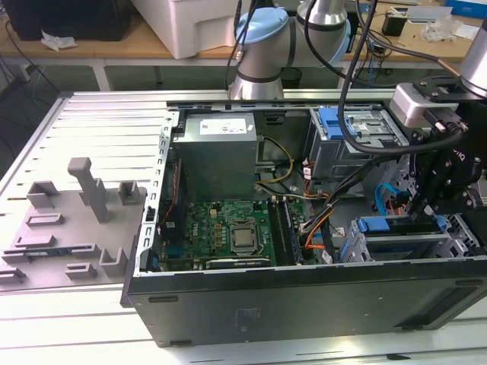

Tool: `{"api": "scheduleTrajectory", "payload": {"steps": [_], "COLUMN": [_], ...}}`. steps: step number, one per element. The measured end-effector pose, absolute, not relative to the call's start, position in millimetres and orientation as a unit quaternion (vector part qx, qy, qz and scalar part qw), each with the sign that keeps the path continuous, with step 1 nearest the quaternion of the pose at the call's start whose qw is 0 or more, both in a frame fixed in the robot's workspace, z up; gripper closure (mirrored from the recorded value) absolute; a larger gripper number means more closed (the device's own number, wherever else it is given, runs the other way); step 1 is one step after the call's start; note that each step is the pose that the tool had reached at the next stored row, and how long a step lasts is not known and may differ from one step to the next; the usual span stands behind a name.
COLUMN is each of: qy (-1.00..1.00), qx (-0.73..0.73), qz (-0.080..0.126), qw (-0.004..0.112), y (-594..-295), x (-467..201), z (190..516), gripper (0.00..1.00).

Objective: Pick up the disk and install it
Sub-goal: 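Insert the first disk wire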

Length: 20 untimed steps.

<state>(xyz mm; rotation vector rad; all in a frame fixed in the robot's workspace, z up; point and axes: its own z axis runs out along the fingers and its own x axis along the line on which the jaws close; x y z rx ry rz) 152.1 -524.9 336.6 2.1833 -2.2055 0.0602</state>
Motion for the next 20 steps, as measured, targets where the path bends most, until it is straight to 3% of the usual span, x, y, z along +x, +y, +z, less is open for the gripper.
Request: {"api": "scheduleTrajectory", "payload": {"steps": [1, 2, 20], "qy": [-0.71, -0.71, -0.71], "qx": [0.703, 0.703, 0.703], "qz": [0.019, 0.019, 0.02], "qw": [0.019, 0.019, 0.019], "y": [-525, -525, -517], "x": [152, 152, 152], "z": [337, 337, 353], "gripper": [0.76, 0.7, 0.7]}}
